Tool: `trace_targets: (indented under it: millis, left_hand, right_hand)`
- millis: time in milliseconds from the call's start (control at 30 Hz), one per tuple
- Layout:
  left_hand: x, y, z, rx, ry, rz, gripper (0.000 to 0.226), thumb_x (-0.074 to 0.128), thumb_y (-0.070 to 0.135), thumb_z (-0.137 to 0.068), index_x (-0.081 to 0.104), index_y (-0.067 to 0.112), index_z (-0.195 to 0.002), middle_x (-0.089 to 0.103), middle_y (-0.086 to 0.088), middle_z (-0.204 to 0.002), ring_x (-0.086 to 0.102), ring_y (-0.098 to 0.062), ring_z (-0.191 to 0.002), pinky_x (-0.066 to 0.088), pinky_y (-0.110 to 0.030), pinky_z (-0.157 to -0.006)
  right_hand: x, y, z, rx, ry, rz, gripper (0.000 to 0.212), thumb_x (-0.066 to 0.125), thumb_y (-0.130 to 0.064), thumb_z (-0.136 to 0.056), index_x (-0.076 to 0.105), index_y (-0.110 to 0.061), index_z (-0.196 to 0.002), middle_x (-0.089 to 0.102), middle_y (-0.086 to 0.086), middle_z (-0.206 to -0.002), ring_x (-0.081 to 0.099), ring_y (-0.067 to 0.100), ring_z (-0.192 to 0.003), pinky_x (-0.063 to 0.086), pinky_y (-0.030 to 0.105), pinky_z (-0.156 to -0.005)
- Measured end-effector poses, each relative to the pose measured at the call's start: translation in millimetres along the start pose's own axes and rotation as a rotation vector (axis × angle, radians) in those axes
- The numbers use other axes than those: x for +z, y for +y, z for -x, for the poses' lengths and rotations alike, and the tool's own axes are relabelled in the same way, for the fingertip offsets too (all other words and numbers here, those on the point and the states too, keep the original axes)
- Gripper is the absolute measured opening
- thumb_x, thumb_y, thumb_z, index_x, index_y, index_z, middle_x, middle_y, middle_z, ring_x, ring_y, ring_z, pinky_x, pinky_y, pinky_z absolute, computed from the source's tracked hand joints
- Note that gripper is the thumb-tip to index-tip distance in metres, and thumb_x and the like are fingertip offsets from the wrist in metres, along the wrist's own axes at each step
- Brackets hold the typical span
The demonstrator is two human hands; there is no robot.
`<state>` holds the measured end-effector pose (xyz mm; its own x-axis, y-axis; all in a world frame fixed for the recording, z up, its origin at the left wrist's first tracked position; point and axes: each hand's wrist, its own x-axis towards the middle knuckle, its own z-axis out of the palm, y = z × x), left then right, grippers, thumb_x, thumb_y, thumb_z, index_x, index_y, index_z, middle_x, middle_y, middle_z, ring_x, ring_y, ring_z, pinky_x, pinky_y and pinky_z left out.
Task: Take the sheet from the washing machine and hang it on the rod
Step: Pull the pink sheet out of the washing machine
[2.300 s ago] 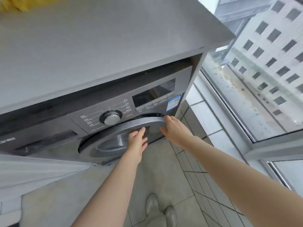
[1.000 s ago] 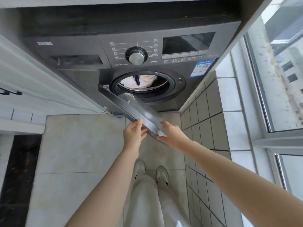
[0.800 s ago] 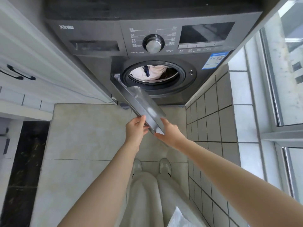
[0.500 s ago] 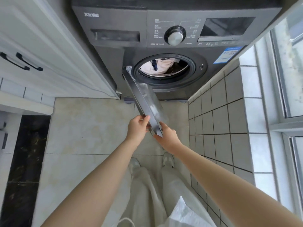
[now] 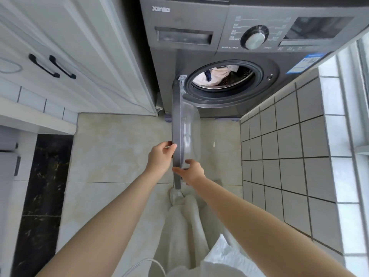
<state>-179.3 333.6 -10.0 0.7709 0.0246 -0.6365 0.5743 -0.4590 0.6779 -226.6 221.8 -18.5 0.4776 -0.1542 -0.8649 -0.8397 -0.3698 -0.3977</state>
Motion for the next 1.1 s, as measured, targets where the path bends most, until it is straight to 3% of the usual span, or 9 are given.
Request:
trace_targets:
  millis: [200,400,500,667,800,900,1033,1100]
  left_hand:
    - [-33,-16,-5,0.004,0.047,0.035,0.055,0.053,0.056,-0.071,0.069,0.018,-0.108,0.072,-0.003,-0.101,0.067,-0.024,-0.097,0.053,-0.047,-0.089]
    - [-49,-18,-8,0.018,0.098,0.005,0.036,0.058,0.043,-0.083,0.070,0.019,-0.105,0.073,-0.001,-0.095,0.067,-0.023,-0.093,0.053,-0.047,-0.088]
    - [-49,-10,-5,0.074,0.186,0.004,0.021,0.066,0.023,-0.087,0.071,0.012,-0.104,0.071,0.003,-0.094,0.066,-0.020,-0.094,0.051,-0.031,-0.086]
    - [-35,20,-7,0.284,0.439,-0.063,0.032,0.065,0.006,-0.080,0.062,0.014,-0.111,0.064,0.002,-0.104,0.057,-0.018,-0.101,0.047,-0.030,-0.087]
    - [-6,52,-16,0.461,0.540,-0.152,0.036,0.064,-0.002,-0.074,0.063,0.011,-0.107,0.065,-0.001,-0.101,0.052,-0.021,-0.101,0.034,-0.008,-0.080]
    - [27,69,-27,0.546,0.537,-0.225,0.034,0.065,-0.002,-0.072,0.064,0.011,-0.103,0.066,0.000,-0.099,0.052,-0.022,-0.098,0.037,-0.017,-0.083]
    - [80,85,-49,0.505,0.505,-0.217,0.033,0.064,-0.003,-0.071,0.065,0.011,-0.101,0.066,0.000,-0.094,0.053,-0.022,-0.097,0.035,-0.018,-0.082]
    - [105,90,-66,0.460,0.486,-0.211,0.031,0.063,-0.003,-0.072,0.065,0.011,-0.100,0.066,0.001,-0.095,0.054,-0.024,-0.098,0.039,-0.021,-0.083]
  right_hand:
    - [41,-19,-5,0.009,-0.046,-0.148,0.063,0.071,-0.040,-0.081,0.048,-0.014,-0.133,0.063,0.009,-0.120,0.062,0.027,-0.108,0.052,0.043,-0.094]
    - [43,-27,-8,-0.038,-0.119,-0.158,0.049,0.066,-0.032,-0.087,0.052,-0.012,-0.129,0.064,0.010,-0.119,0.064,0.024,-0.106,0.053,0.040,-0.093]
    - [30,-24,-15,-0.038,-0.119,-0.109,0.046,0.063,-0.028,-0.088,0.050,-0.011,-0.130,0.062,0.010,-0.120,0.065,0.026,-0.104,0.055,0.038,-0.089]
    - [-17,-14,-30,-0.016,-0.073,-0.078,0.046,0.063,-0.024,-0.087,0.051,-0.010,-0.130,0.063,0.013,-0.116,0.065,0.027,-0.100,0.056,0.039,-0.086]
    - [-78,-7,-48,-0.020,-0.024,-0.055,0.043,0.061,-0.019,-0.088,0.052,-0.008,-0.129,0.064,0.013,-0.108,0.065,0.029,-0.101,0.055,0.038,-0.083]
    - [-129,-1,-67,-0.031,0.006,-0.041,0.041,0.060,-0.016,-0.088,0.054,-0.007,-0.128,0.063,0.012,-0.096,0.065,0.028,-0.094,0.054,0.037,-0.081]
    - [-191,0,-100,-0.023,0.020,-0.042,0.036,0.058,-0.009,-0.088,0.058,-0.006,-0.123,0.060,0.013,-0.093,0.063,0.027,-0.087,0.055,0.038,-0.082]
    - [-218,-3,-119,0.013,0.006,-0.077,0.036,0.058,-0.006,-0.089,0.057,-0.001,-0.125,0.057,0.012,-0.089,0.064,0.029,-0.086,0.056,0.032,-0.077]
